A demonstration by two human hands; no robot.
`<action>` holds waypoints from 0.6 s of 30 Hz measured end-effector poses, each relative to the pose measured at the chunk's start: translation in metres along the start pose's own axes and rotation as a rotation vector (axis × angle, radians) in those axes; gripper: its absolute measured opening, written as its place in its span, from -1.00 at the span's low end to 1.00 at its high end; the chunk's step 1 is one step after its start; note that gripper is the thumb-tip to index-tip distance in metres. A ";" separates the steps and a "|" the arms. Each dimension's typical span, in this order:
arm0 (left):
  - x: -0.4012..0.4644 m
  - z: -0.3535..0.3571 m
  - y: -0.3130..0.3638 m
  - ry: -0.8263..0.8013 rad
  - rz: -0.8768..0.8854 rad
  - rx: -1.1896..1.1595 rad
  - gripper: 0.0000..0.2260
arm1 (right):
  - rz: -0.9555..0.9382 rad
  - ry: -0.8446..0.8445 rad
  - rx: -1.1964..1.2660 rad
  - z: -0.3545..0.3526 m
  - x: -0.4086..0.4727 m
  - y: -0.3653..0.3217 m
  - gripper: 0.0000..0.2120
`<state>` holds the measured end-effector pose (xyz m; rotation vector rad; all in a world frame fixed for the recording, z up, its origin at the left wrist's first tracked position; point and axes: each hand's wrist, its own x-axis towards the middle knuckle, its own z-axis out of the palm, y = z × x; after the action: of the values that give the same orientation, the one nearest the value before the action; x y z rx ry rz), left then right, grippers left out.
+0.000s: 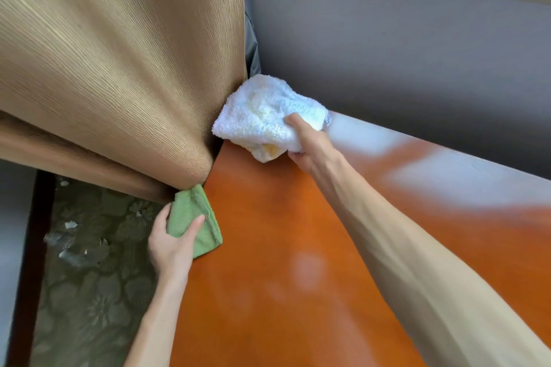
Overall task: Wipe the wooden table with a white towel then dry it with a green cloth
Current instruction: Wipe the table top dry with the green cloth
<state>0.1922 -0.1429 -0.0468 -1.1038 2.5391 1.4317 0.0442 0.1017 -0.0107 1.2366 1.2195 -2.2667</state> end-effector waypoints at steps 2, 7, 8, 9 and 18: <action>0.003 -0.008 -0.002 0.012 -0.017 -0.144 -0.67 | 0.020 -0.039 0.059 -0.002 -0.007 0.009 -0.61; 0.005 -0.043 -0.003 0.035 0.014 -0.561 -0.89 | 0.048 -0.077 0.115 -0.028 -0.060 0.066 -0.64; 0.004 -0.053 0.000 0.010 0.061 -0.600 -0.90 | 0.053 -0.070 0.104 -0.037 -0.074 0.085 -0.63; 0.004 -0.060 0.005 -0.010 0.107 -0.612 -0.77 | 0.063 -0.058 0.082 -0.046 -0.088 0.106 -0.60; -0.006 -0.015 0.095 -0.275 0.358 -0.366 -0.79 | -0.114 0.098 -0.456 -0.085 -0.155 0.176 -0.30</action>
<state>0.1451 -0.1199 0.0338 -0.4319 2.4176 2.0313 0.2862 0.0416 -0.0065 1.1320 1.7594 -1.8604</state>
